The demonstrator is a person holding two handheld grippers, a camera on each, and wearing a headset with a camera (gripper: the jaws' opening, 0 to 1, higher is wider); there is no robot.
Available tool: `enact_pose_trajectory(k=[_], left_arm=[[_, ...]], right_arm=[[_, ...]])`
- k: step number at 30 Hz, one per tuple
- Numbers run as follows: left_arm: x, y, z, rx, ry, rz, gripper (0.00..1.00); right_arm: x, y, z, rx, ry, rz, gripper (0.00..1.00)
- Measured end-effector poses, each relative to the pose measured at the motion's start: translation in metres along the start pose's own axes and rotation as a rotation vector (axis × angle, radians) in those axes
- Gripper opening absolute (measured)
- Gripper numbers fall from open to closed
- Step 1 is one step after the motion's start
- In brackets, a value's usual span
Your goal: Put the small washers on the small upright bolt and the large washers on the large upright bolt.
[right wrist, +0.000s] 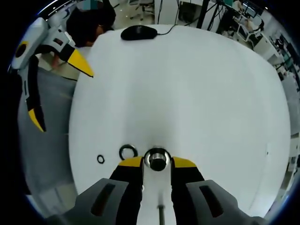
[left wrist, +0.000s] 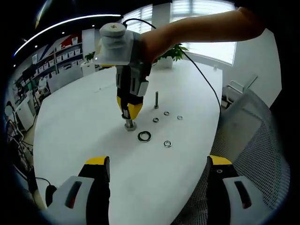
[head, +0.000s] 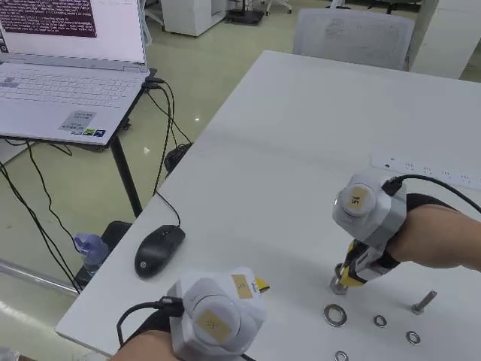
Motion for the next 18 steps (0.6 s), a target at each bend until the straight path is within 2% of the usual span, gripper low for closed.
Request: enact_pose_trajectory(k=[12,18], left_arm=[[-0.001,-0.001,0.002,-0.001,0.008,0.008,0.84],[-0.001,-0.002,0.003,-0.002,0.011,0.003,0.85]], right_arm=[[-0.018,0.0,0.002,-0.003,0.015,-0.003,0.22],[-0.023,0.0,0.003,0.014,0.017,0.015,0.23]])
Point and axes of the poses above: the centre of the closed fingertips' face, and the gripper's own axes: x roughly backward along the fingers, y roughly to its left, z roughly out of its underside, the point moved 6 cm from there along x, roughly backward along the fingers, and after that the axes turned 10 degrees about y, right-handed, at the moved point
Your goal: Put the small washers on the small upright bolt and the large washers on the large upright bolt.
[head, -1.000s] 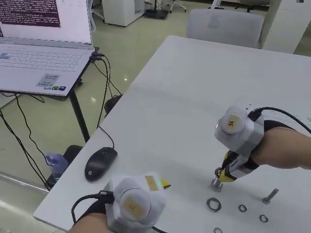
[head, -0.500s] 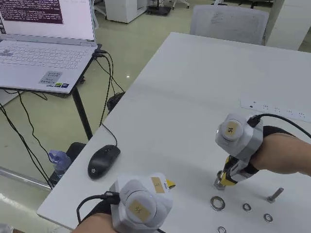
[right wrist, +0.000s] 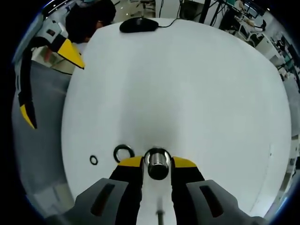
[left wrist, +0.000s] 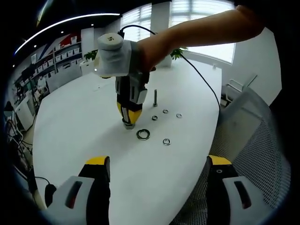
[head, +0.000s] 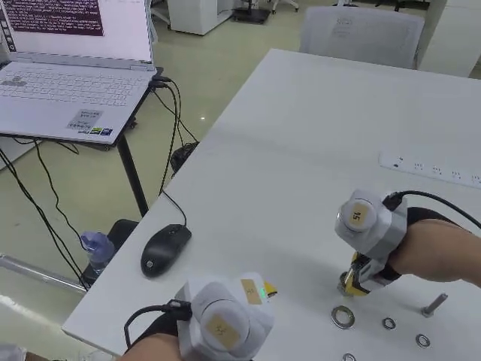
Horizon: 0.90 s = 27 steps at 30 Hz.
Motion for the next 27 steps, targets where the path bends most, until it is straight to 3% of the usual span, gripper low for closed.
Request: enact_pose_trajectory(k=[27], left_arm=[[0.0001,-0.0027,-0.0019,0.003,-0.003,0.004,0.82]], right_arm=[[-0.0058,-0.0001,0.0011,-0.021,-0.026,-0.006,0.24]])
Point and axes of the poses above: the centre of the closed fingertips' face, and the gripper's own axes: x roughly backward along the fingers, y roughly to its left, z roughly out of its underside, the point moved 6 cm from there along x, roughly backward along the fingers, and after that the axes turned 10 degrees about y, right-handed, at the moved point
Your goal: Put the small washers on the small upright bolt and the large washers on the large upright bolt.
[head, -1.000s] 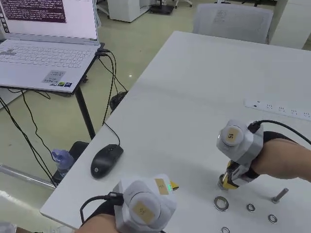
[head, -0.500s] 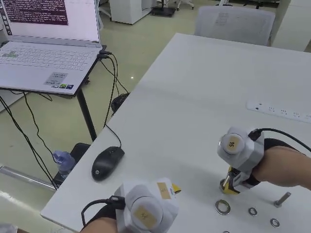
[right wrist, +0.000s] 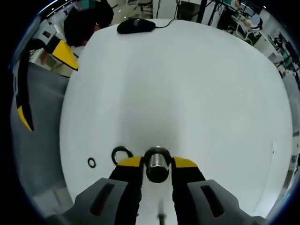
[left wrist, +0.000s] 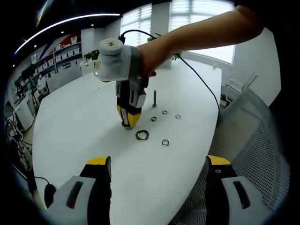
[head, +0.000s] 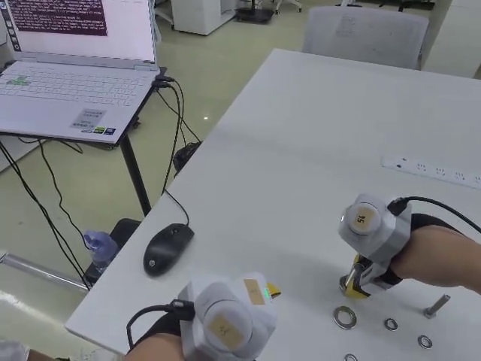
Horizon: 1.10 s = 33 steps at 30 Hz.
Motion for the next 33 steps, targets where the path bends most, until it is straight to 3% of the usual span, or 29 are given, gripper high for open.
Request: enact_pose_trajectory(k=[9,13,17,23,33], left_arm=[[0.002,0.001,-0.001,0.003,-0.008,-0.007,0.82],[0.004,0.002,-0.003,0.001,-0.009,-0.012,0.82],[0.006,0.002,-0.004,-0.005,-0.018,-0.021,0.82],[0.004,-0.002,-0.002,-0.01,-0.017,-0.013,0.83],[0.006,-0.002,-0.002,-0.035,-0.015,-0.01,0.83]], right_arm=[[0.006,-0.006,-0.003,-0.028,-0.022,0.015,0.35],[0.011,-0.007,-0.003,-0.03,-0.036,-0.009,0.37],[0.018,-0.004,-0.008,0.023,-0.076,0.002,0.36],[0.033,0.009,-0.016,0.088,-0.134,0.01,0.35],[0.044,0.031,-0.015,0.144,-0.122,0.021,0.35]])
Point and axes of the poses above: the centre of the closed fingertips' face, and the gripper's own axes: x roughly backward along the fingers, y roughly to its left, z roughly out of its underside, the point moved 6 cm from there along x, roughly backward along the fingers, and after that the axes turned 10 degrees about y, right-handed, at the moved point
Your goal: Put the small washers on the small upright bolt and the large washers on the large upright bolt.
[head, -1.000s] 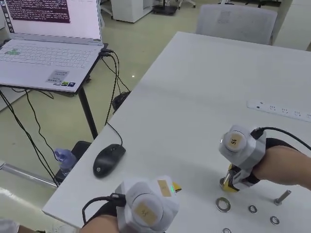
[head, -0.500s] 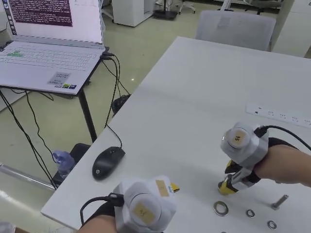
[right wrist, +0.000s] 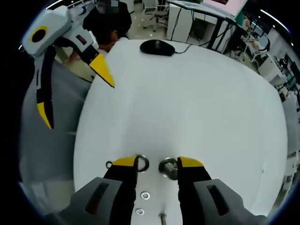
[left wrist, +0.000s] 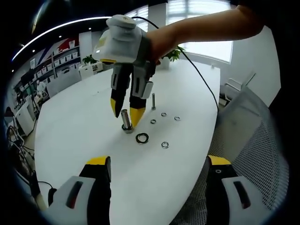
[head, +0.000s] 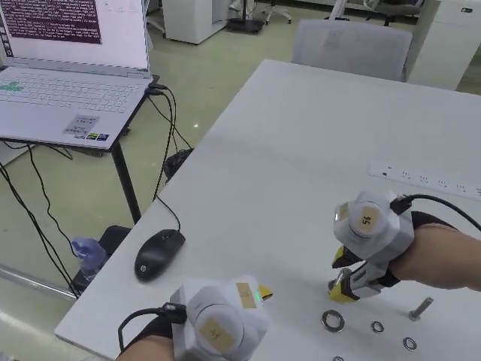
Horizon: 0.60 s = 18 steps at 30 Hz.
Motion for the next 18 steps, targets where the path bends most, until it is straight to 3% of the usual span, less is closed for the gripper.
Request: enact_pose_trajectory(k=[9,18], left_arm=[[0.005,0.0,-0.001,-0.005,-0.008,0.0,0.83],[0.005,-0.003,-0.002,-0.008,-0.012,0.013,0.82]], right_arm=[[0.001,0.018,0.006,0.022,-0.003,-0.018,0.35],[-0.014,0.027,0.017,0.014,0.025,-0.03,0.34]])
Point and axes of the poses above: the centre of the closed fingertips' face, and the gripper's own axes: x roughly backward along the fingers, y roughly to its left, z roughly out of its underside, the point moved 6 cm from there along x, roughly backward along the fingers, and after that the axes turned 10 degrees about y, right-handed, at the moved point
